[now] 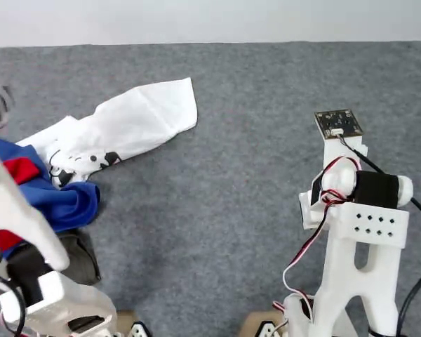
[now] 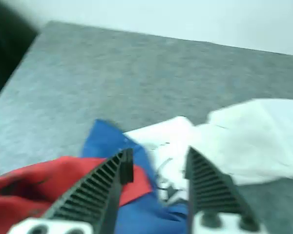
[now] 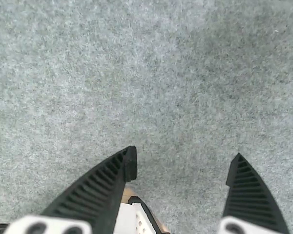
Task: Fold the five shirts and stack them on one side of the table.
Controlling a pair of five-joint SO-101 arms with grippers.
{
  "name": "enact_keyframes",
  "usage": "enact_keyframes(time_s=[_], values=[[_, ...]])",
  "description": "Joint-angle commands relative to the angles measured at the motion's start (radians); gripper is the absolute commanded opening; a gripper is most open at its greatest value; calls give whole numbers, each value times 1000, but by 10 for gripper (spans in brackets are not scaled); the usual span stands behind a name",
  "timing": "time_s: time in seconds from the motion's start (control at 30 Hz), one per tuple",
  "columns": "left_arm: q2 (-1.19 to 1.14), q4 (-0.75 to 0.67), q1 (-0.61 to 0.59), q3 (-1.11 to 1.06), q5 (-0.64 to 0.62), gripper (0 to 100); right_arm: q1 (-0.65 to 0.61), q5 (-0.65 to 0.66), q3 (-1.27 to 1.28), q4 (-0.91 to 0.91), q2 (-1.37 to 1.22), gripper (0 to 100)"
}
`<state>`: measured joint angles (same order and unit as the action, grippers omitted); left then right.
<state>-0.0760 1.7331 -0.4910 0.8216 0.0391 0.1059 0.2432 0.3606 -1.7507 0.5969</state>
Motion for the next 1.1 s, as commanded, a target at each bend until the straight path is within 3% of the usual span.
enact_keyframes(time_s=[0.0,0.23,0.37,0.57,0.87,0.97,1.07], values=[[-37,-26,95,-39,-17,110,-5,5,-9,-31,4,303],[-311,-44,264,-82,117,117,-2,5,-9,-38,8,303],[-493,-80,325,-81,192,209,-1,5,-9,-38,8,303],[-735,-106,334,64,304,229,1,5,-8,-38,8,303],[-1059,-104,333,383,328,228,1,5,-8,-38,2,303],[-1122,-100,333,450,328,195,1,5,-8,-38,2,303],[-1137,-64,345,493,365,102,1,5,-8,-38,2,303]])
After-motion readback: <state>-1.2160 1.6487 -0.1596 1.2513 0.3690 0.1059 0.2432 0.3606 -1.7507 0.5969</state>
